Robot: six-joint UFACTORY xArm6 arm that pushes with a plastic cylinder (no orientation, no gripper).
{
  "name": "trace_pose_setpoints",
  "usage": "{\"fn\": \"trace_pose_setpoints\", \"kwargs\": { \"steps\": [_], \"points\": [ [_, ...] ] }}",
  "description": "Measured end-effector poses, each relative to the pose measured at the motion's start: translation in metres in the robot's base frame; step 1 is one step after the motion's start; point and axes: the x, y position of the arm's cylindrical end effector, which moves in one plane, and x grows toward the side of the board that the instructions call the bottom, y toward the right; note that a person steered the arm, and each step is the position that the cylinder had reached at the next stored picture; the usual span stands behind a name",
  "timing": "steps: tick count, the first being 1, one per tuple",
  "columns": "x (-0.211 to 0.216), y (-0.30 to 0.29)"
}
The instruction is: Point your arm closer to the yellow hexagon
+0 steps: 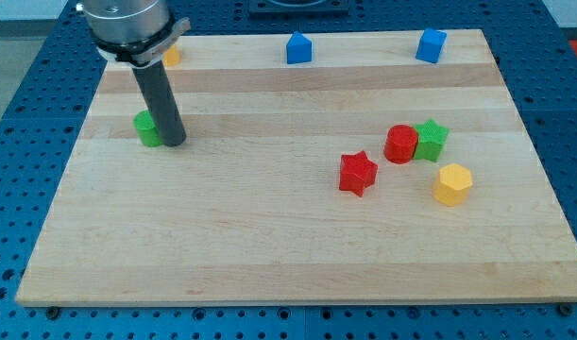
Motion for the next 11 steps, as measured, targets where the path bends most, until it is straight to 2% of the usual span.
{"fn": "trace_pose_setpoints", "kwargs": {
  "steps": [2, 3, 5, 6, 8, 9, 11],
  "points": [
    [0.0, -0.006],
    [0.028, 0.022],
    [0.12, 0.127],
    [0.142, 0.197],
    [0.141, 0.329],
    [0.134, 0.354],
    [0.132, 0.355]
  ]
}}
